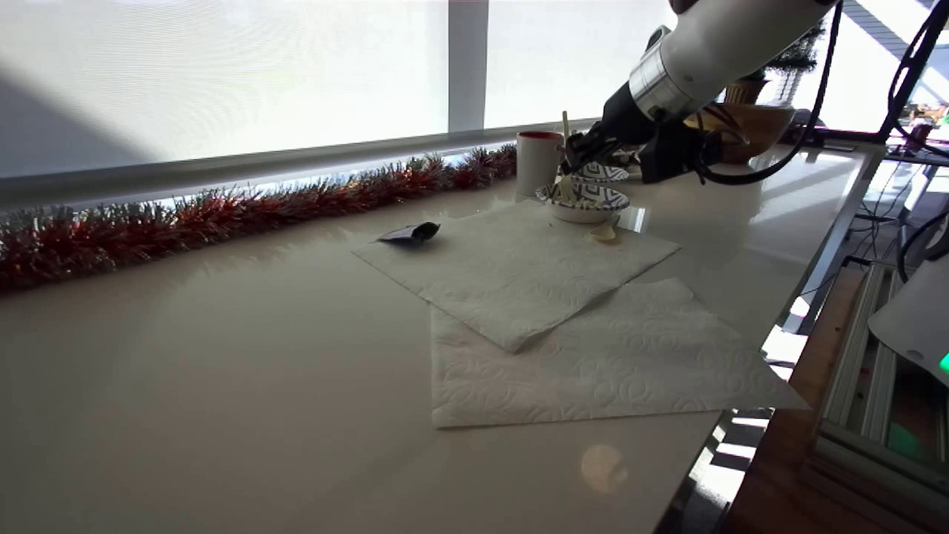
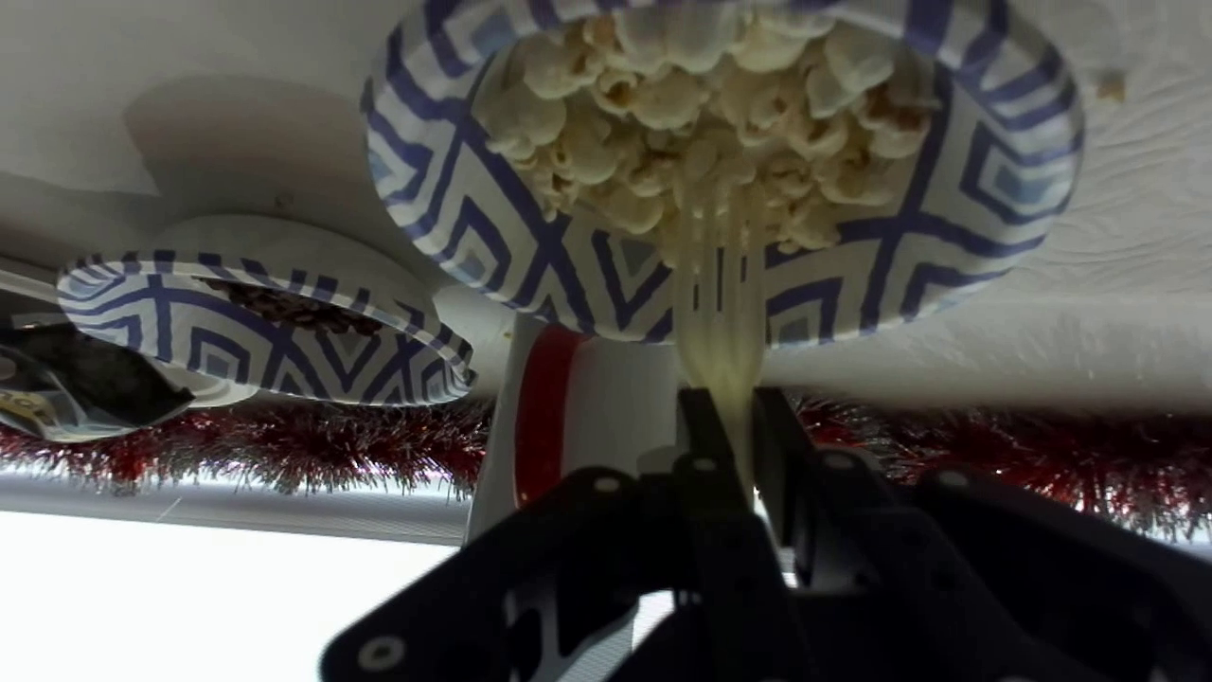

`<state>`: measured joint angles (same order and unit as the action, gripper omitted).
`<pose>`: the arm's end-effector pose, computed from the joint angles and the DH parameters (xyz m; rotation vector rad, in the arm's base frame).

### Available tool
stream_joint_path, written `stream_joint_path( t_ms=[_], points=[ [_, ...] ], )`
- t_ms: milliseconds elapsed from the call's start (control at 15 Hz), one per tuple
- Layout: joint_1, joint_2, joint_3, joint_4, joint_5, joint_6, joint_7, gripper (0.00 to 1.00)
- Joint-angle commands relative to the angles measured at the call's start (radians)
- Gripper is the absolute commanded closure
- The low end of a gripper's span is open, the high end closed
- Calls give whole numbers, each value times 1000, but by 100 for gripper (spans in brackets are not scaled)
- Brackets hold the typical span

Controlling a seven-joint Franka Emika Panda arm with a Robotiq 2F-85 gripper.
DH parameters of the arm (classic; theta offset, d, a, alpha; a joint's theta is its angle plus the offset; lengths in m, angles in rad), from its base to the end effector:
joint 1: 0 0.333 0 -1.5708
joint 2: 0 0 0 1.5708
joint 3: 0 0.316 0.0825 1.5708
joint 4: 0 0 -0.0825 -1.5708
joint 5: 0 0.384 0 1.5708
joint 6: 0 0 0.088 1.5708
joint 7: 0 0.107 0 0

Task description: Use the white fork to place one object from the bowl on the left into the mug.

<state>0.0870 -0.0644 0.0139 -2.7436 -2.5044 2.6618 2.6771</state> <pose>0.3435 0.0518 0.2152 2.6902 -0.1930 1.2659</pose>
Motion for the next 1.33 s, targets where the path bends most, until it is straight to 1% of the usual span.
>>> stream_joint_path(
  t_ms=[0,600,867,933,1267],
  points=[
    [0,20,1,0,-25,-15,17,97],
    [0,30,6,0,-25,-14,22,97],
    [-2,-28,2,1,-24,9,16,97],
    [-1,-62,3,-17,-24,8,14,97],
    [11,-110,-13,-8,-14,36,7,97]
  ],
)
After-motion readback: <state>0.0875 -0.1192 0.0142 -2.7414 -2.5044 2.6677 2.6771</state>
